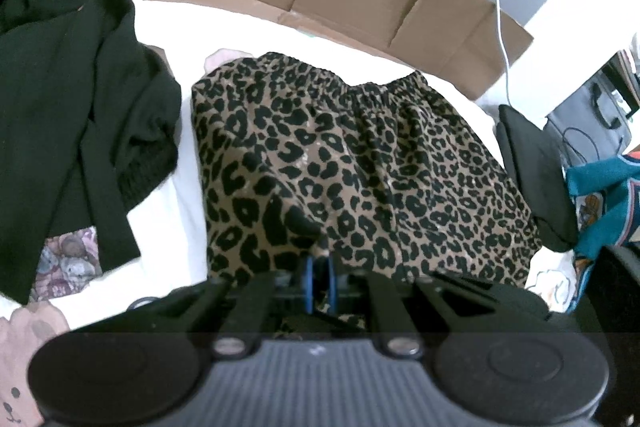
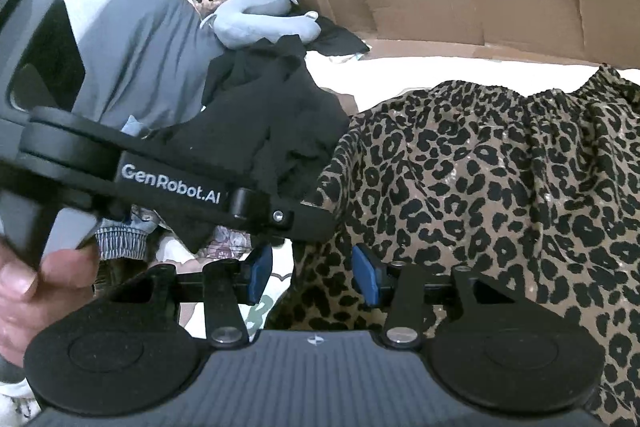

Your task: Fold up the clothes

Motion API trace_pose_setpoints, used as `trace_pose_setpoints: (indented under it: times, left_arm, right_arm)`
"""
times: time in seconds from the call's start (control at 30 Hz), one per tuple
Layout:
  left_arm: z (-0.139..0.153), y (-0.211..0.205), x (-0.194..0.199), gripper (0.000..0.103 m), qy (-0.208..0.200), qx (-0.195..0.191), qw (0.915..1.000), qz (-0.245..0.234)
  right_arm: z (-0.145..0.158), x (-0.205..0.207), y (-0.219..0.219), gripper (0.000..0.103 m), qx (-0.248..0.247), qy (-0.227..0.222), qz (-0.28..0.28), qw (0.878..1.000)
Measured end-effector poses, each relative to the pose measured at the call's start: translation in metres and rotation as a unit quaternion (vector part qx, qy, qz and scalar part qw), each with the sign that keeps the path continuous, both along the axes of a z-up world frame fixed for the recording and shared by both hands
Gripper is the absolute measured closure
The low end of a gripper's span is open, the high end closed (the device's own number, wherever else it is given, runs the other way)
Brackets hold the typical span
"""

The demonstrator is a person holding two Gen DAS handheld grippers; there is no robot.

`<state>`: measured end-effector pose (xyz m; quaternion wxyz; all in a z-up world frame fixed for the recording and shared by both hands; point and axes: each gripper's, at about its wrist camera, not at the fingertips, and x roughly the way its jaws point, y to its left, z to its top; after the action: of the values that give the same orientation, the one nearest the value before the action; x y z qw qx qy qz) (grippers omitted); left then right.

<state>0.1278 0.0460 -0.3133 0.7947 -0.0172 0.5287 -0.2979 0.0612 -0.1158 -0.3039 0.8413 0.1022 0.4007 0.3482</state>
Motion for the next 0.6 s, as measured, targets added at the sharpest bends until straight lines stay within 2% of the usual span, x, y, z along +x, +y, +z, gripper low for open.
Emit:
trace_pose_setpoints:
  times: [0.23,0.3,0.33,0.4,0.53,0.6]
  left_arm:
    - [0.002,0.002,0.001,0.095,0.010,-0.020,0.9997,0.004]
    - [0.004,0.003,0.000,0.094,0.006,-0.031,0.9994,0.012]
    - [0.006,0.004,-0.001,0.094,0.002,-0.034,0.9993,0.016]
    - [0.009,0.006,-0.001,0.094,-0.005,-0.039,0.9990,0.020]
    - [0.011,0.015,0.001,0.093,0.009,-0.074,0.9965,0.038]
    - [0.019,0.021,0.002,0.093,-0.016,-0.078,0.9954,0.054]
  right_arm:
    - [-0.004,0.009,0.015,0.052,0.015,0.004,0.006,1.000]
    - [-0.005,0.012,0.018,0.072,0.021,0.003,0.004,1.000]
    - [-0.004,0.012,0.019,0.077,0.020,-0.001,0.000,1.000]
    - [-0.005,0.015,0.016,0.100,0.024,0.004,-0.012,1.000]
    - [-0.007,0.017,0.008,0.102,0.022,0.007,-0.017,1.000]
    - [-0.007,0.017,0.004,0.102,0.022,0.009,-0.020,1.000]
